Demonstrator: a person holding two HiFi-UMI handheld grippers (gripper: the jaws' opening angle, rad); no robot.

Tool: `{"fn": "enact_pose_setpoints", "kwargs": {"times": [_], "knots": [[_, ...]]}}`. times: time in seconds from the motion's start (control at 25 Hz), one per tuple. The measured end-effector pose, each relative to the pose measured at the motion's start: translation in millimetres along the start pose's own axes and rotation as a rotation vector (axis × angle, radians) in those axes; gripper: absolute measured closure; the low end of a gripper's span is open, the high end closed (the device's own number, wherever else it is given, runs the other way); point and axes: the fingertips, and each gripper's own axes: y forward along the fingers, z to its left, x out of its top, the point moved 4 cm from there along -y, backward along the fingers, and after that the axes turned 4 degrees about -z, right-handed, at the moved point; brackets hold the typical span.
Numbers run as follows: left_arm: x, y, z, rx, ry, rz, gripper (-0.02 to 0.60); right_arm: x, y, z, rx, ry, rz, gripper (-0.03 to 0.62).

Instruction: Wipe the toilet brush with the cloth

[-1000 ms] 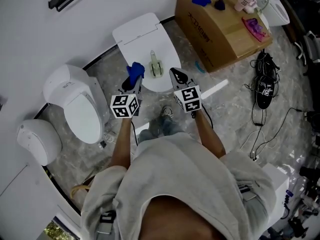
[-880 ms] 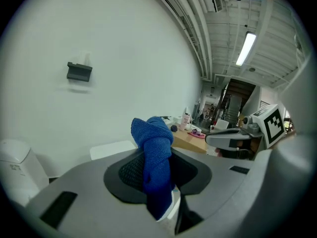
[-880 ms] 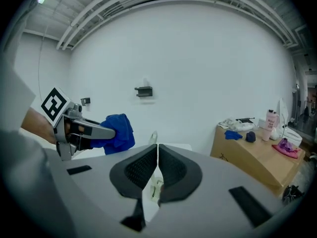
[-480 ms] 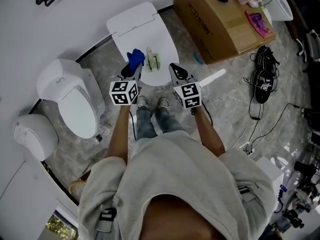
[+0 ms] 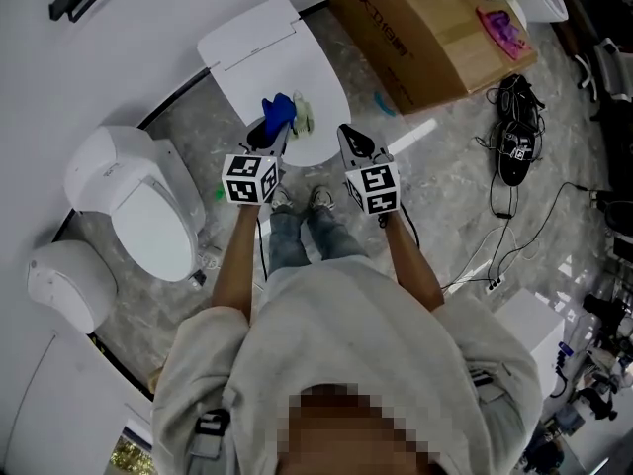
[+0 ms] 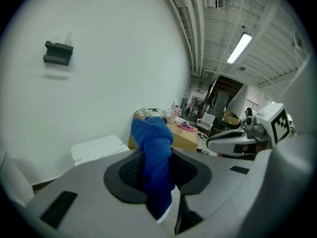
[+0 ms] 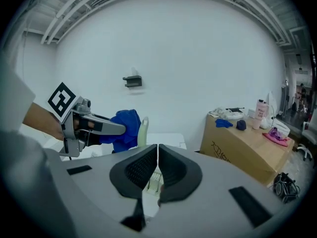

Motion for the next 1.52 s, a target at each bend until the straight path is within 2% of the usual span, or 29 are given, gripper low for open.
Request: {"fn": "enact_pose_setpoints", "kwargs": {"times": [0.24, 0.44, 0.72, 1.52], "knots": [[-12.4, 1.0, -2.0, -0.053, 0.020, 0.048, 0.454, -5.4, 2.0, 7.1, -0.023, 0.021, 0.013, 0.562], [-26.4, 3.5, -9.2, -0.105, 0.076, 0.108, 0.454, -12.6, 1.0, 9.2, -0.039, 0.030, 0.028, 0.562], [-43.6, 13.2, -12.8, -0.152, 0.091, 0.162, 0.454, -20.9, -1.0, 6.3, -0.059, 0.044, 0.046, 0.562], [-125.3, 47.1, 7.3, -0.154, 0.015, 0.335, 0.454, -48.3, -7.4, -5.8, -0.085, 0.051, 0.113, 0.562]]}}
